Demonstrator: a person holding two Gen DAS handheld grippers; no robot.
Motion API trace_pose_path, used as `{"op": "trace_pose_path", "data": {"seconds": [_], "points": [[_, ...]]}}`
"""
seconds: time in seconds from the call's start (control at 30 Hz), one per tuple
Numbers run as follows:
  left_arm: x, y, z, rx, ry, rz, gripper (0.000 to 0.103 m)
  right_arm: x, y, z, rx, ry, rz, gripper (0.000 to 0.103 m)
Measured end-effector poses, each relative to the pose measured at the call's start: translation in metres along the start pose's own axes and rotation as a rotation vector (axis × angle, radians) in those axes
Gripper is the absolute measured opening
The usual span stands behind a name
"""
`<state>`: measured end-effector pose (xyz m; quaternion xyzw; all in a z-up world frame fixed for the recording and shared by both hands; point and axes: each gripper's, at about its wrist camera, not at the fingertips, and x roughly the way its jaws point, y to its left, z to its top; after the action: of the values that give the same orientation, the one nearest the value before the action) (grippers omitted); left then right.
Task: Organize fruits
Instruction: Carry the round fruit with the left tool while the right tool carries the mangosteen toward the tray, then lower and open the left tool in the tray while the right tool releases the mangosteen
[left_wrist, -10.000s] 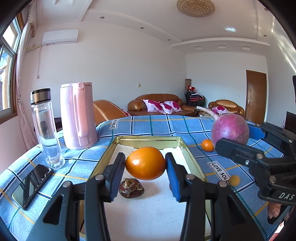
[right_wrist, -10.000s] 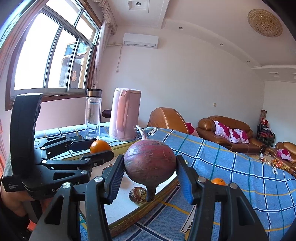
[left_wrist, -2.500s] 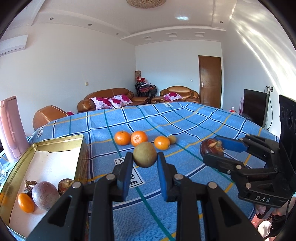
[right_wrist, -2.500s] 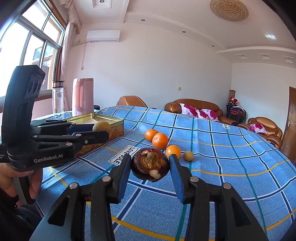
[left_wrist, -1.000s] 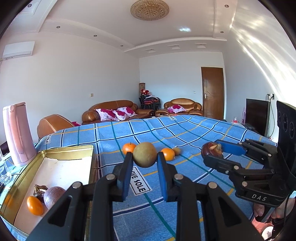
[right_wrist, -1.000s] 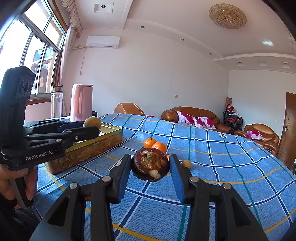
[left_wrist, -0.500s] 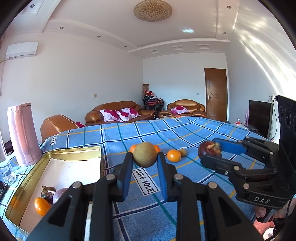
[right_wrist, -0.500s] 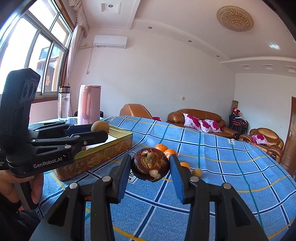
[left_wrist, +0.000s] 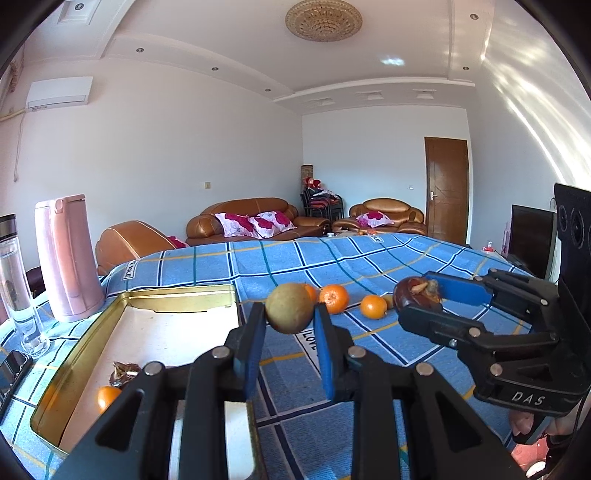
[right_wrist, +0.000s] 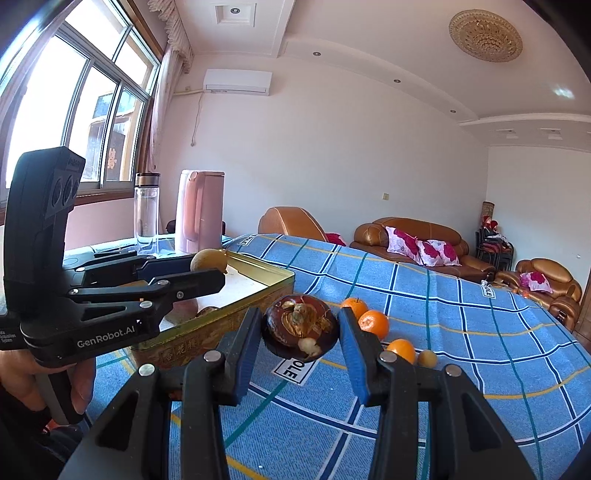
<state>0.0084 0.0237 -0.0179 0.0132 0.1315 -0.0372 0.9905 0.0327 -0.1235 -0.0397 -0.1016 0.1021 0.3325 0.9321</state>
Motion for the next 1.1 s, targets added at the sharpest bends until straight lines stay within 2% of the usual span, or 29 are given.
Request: {"op": "trace_pose_path", "data": {"seconds": [0.8,1.1], "points": [[-0.017,0.082,-0.008,-0.1,0.036,0.169,0.027,0.051,0.058,0.027,-0.091,0.025,0.131,0.045],[-0.014,0.1,-0.015,-0.1,0.097,0.201,0.027,0.067,0.079,0.03,-0.12,0.052,0.179,0.045]]}}
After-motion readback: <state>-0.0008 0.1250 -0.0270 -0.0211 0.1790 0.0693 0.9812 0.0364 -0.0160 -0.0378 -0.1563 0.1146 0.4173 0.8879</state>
